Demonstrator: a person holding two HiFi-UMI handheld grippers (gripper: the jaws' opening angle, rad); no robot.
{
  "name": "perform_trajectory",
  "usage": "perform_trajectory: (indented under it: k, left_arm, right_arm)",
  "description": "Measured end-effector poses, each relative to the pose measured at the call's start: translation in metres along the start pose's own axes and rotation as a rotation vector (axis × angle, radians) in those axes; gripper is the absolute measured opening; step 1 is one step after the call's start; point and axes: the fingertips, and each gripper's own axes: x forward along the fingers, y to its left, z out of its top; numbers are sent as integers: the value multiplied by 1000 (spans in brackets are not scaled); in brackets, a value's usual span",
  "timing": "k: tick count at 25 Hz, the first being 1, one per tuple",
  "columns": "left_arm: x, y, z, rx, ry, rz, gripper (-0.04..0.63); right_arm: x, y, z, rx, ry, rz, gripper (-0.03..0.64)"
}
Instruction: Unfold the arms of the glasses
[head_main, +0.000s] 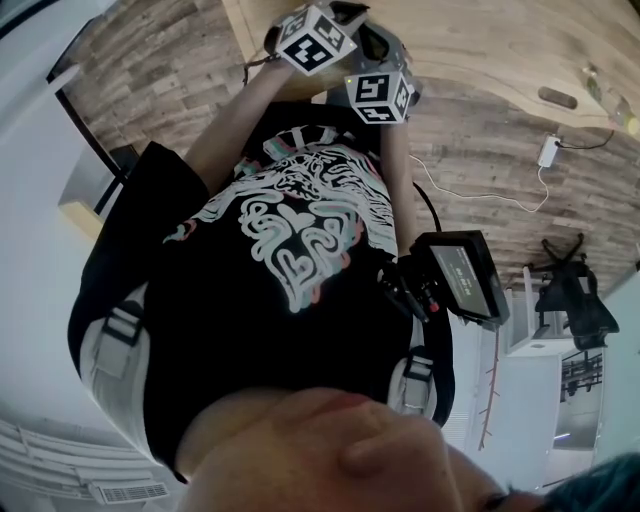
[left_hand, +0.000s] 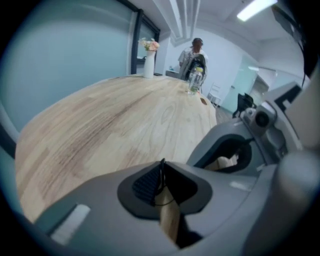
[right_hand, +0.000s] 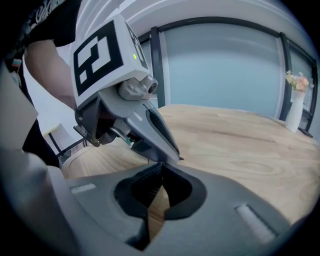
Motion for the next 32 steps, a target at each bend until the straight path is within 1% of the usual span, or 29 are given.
perform_trajectory:
  k: [2, 4, 10, 13, 16, 19, 22, 25, 27, 30, 32]
  left_arm:
    - [-7, 2, 5, -85, -43, -31, 17]
    - [-12, 3, 9, -134, -67, -47, 17]
    - [-15, -3, 12, -142, -84, -85, 17]
    - [-19, -7, 13, -159, -122, -106, 17]
    - [-30, -16, 16, -174, -157, -145, 17]
    - [-53, -25, 15, -208, -199, -177, 17]
    - [-98, -35, 8, -277, -264, -174, 17]
    - [-104, -25, 9, -330, -305, -168, 17]
    - [-107, -18, 12, -329, -330, -150, 17]
    - [-130, -19, 11, -292, -363, -101, 15]
    - [-142, -18, 8, -285, -376, -76, 14]
  right_arm:
    - [2, 3, 1, -7, 0, 9, 2]
    - [4, 6, 2, -20, 2, 15, 2]
    - [7, 5, 0, -28, 17, 7, 2]
    - [5, 5, -5, -22, 47, 9, 2]
    - [1, 10, -12, -25, 75, 9, 2]
    - [-8, 21, -9, -37, 97, -13, 2]
    - [-25, 46, 5, -57, 101, -31, 2]
    - [-18, 41, -1, -65, 115, -29, 2]
    - [-14, 35, -6, -64, 128, -27, 2]
    - [-19, 40, -3, -64, 151, -29, 2]
    - [-20, 42, -1, -62, 158, -36, 2]
